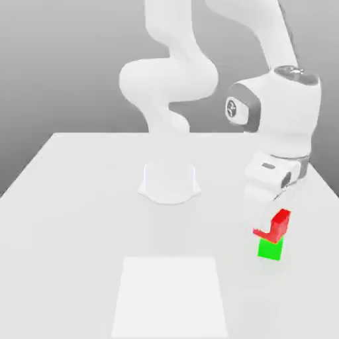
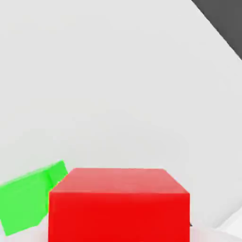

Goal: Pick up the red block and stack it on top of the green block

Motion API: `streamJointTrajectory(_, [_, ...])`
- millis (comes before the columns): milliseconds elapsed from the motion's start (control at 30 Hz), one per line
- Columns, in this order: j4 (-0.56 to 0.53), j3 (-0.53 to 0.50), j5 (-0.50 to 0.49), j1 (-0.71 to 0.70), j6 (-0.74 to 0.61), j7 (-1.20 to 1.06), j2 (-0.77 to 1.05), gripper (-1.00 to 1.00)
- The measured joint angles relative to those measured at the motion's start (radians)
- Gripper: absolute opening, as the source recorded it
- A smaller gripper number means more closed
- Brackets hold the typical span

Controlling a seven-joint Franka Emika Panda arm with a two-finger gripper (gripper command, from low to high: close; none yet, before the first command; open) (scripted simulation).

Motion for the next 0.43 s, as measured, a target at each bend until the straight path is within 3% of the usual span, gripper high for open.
streamJointTrajectory(167, [-0.059,0.025,0.015,0.083,0.041,-0.141,-0.019,-1.0])
streamJointTrajectory(333, [-0.057,0.009,-0.135,0.066,0.205,-0.043,0.154,-1.0])
streamJointTrajectory(367, [-0.056,-0.002,-0.168,0.069,0.229,-0.021,0.181,1.0])
streamJointTrajectory(433, [-0.056,-0.002,-0.168,0.069,0.229,-0.021,0.181,1.0])
